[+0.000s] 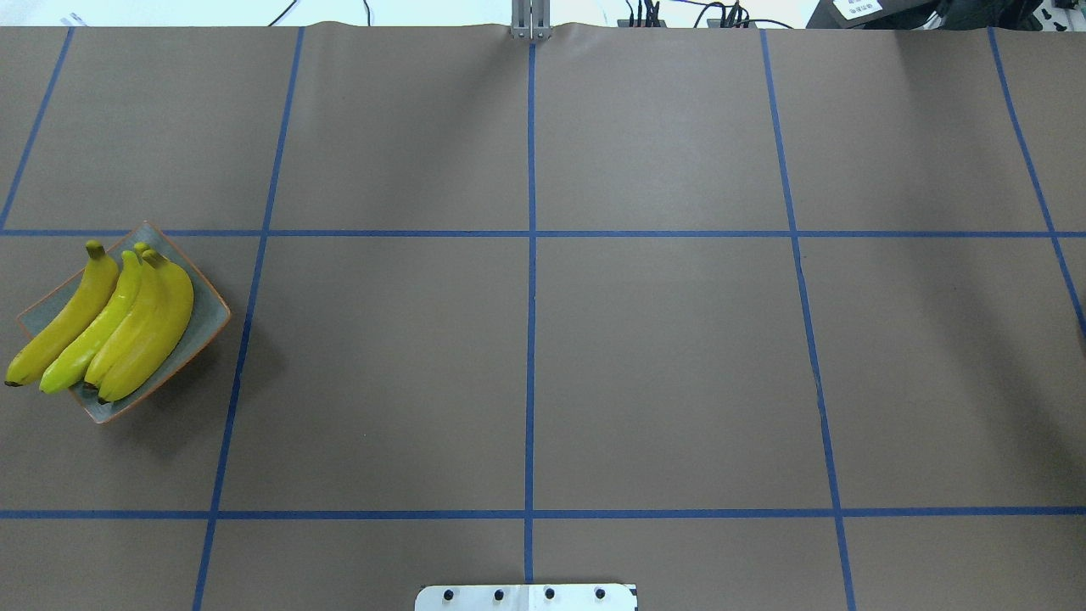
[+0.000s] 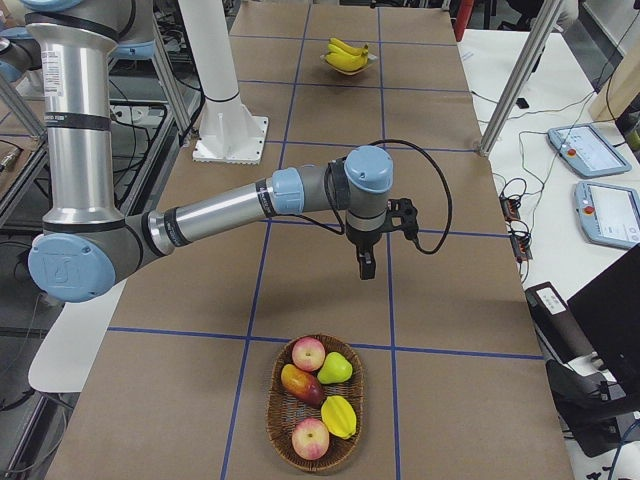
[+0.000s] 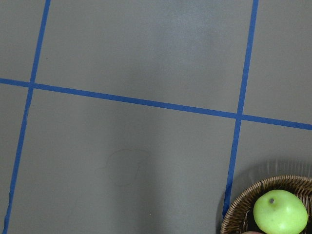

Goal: Transfer all bananas from basket to plate

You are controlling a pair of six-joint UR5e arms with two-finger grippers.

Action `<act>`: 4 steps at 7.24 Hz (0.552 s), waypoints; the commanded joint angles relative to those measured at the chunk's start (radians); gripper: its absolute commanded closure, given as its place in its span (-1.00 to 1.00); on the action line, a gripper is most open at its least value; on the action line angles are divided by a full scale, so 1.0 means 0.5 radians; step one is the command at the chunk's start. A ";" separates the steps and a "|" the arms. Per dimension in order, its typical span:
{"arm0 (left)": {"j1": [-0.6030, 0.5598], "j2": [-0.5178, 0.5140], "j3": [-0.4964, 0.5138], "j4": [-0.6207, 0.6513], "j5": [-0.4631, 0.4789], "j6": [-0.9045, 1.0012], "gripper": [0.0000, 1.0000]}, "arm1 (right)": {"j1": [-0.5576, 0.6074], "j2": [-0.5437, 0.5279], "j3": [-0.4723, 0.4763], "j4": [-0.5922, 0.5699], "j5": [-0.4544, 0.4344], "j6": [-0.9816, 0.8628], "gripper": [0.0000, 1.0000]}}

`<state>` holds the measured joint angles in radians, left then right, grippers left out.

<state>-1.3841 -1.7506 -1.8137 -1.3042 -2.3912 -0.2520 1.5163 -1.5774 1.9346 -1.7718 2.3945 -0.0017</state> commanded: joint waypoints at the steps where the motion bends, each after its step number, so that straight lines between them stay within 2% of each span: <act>1: 0.004 0.013 -0.060 0.004 0.002 0.007 -1.00 | -0.001 0.041 0.091 -0.009 0.046 0.022 -1.00; 4: 0.010 0.041 -0.118 -0.002 -0.001 0.004 -1.00 | -0.001 0.032 0.036 0.000 0.040 0.022 -1.00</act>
<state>-1.3805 -1.7322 -1.8651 -1.3041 -2.3907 -0.2492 1.5156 -1.5608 1.9572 -1.7725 2.4133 0.0089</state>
